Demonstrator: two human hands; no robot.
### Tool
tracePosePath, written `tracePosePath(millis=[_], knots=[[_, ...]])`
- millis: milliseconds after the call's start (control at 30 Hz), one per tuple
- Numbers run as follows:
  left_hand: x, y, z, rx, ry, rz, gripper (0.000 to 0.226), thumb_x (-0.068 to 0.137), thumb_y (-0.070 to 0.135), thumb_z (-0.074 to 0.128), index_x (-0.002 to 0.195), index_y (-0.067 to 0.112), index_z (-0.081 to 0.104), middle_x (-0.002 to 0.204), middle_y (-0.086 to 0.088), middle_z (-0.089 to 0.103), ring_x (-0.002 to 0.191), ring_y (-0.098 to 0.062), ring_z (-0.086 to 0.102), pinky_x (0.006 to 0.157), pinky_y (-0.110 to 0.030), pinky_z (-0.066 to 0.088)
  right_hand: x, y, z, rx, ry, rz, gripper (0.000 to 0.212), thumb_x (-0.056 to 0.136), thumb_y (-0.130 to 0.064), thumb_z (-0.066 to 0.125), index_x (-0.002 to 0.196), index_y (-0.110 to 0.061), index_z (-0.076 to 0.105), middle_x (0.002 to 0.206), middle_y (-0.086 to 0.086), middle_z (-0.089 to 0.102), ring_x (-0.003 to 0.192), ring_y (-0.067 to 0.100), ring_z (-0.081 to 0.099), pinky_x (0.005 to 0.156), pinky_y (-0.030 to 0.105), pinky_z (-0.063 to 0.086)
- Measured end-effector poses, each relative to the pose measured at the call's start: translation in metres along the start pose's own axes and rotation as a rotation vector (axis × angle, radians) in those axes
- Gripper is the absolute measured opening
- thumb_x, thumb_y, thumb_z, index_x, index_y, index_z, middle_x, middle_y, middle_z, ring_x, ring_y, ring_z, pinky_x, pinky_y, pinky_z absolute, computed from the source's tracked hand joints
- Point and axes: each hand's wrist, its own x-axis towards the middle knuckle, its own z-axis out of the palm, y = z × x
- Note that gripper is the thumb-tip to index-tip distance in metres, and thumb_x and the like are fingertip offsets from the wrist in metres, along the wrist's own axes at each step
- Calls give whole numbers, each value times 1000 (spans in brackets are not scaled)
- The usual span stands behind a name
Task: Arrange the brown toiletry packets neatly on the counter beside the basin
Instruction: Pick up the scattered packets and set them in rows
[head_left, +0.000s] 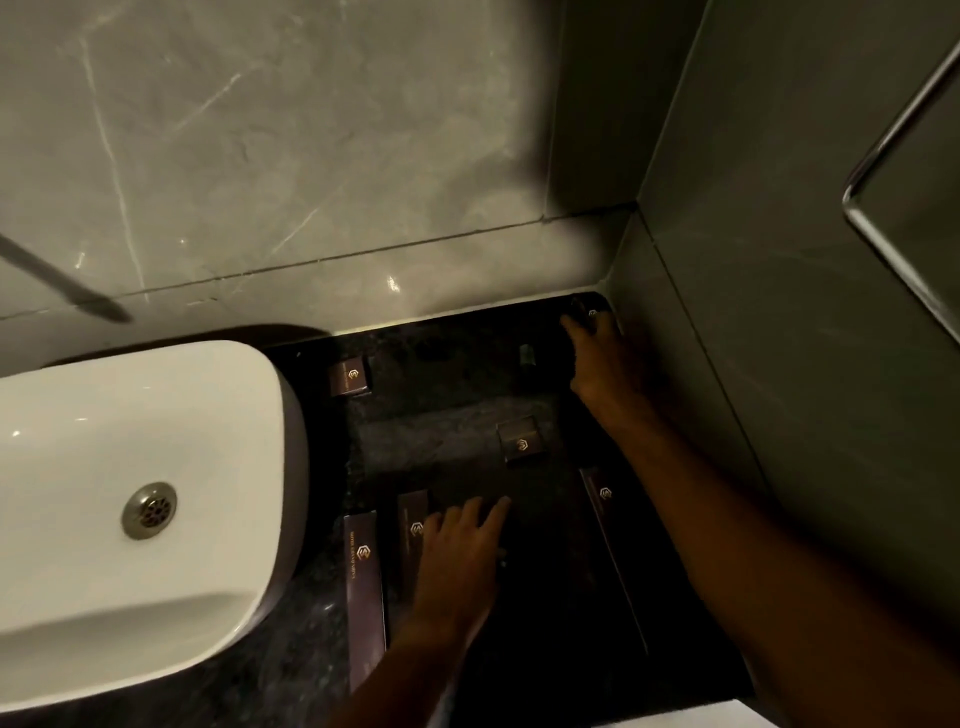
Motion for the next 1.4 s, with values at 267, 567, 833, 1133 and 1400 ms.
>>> tracePosePath(millis=[267,567,833,1133,1400], knots=[[15,3,-6,44,7,35,45,83,29,58,127,26,48,124,-4,53,114,-28,51,97,-43,38,23,-22,16,-175,-272,-561,93,76,14,62,146,-39,34,161,8,7,138,40,29,106,47,43],[12,12,-13,-460,48,-105,33,79,12,66,110,22,61,110,2,62,101,-15,60,87,-30,52,31,-43,21,73,-113,-529,32,81,7,63,112,-1,64,117,20,53,97,32,60,77,26,50],[86,82,-26,-970,255,-84,36,79,-5,63,105,20,63,102,8,67,83,11,59,77,-4,47,-56,29,27,657,153,-27,30,74,6,72,102,-4,66,101,13,68,97,29,64,86,41,53],[135,53,-27,-686,270,-134,60,84,11,63,139,14,40,121,-13,66,108,-25,63,93,-37,54,-61,25,34,445,73,-4,30,75,0,76,104,-5,71,105,15,72,98,26,66,79,21,42],[130,44,-39,-574,210,-92,72,79,10,69,143,7,35,130,-16,60,117,-29,58,102,-34,45,-81,29,9,484,103,59,67,74,10,69,136,-10,52,127,17,61,111,32,61,95,33,50]])
